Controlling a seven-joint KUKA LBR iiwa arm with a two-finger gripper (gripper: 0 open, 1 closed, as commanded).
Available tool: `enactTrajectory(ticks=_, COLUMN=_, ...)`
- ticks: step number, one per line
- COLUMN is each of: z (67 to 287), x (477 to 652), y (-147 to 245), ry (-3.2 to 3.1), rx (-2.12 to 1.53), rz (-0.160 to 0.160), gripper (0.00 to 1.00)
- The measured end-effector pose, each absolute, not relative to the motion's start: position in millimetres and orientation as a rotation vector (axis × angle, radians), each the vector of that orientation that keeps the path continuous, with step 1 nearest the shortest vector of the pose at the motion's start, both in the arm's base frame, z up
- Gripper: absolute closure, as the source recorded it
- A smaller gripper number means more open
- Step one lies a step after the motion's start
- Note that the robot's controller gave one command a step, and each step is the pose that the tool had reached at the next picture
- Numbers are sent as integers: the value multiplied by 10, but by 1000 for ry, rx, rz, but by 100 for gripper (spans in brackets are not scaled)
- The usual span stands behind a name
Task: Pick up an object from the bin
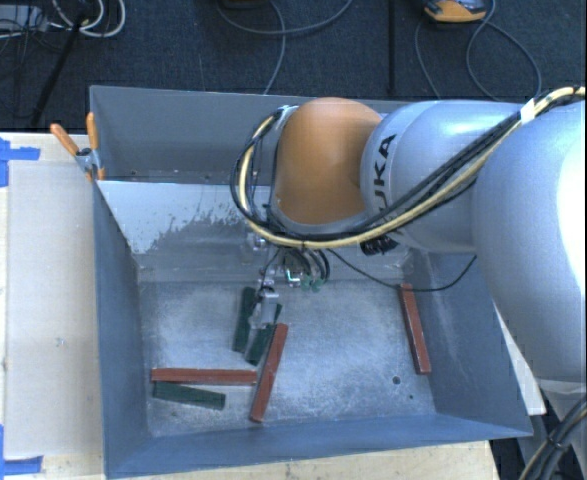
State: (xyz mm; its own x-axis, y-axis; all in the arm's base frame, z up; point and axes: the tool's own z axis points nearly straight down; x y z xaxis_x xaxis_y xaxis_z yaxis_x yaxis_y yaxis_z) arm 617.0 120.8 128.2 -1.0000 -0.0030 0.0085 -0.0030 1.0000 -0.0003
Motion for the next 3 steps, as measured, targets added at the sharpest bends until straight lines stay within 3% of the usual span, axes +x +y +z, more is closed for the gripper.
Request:
enactTrajectory(ticks=1, z=672, x=5277, y=887, ry=-3132, rx=64, rz=2, gripper=0)
enactTrajectory(ticks=2, z=702, x=4796, y=793, ry=-3144, rx=-105, rz=-1, gripper=0)
enactTrajectory(ticks=3, z=691, x=4785, y=795, ry=-3138, rx=-107, rz=-1, gripper=100)
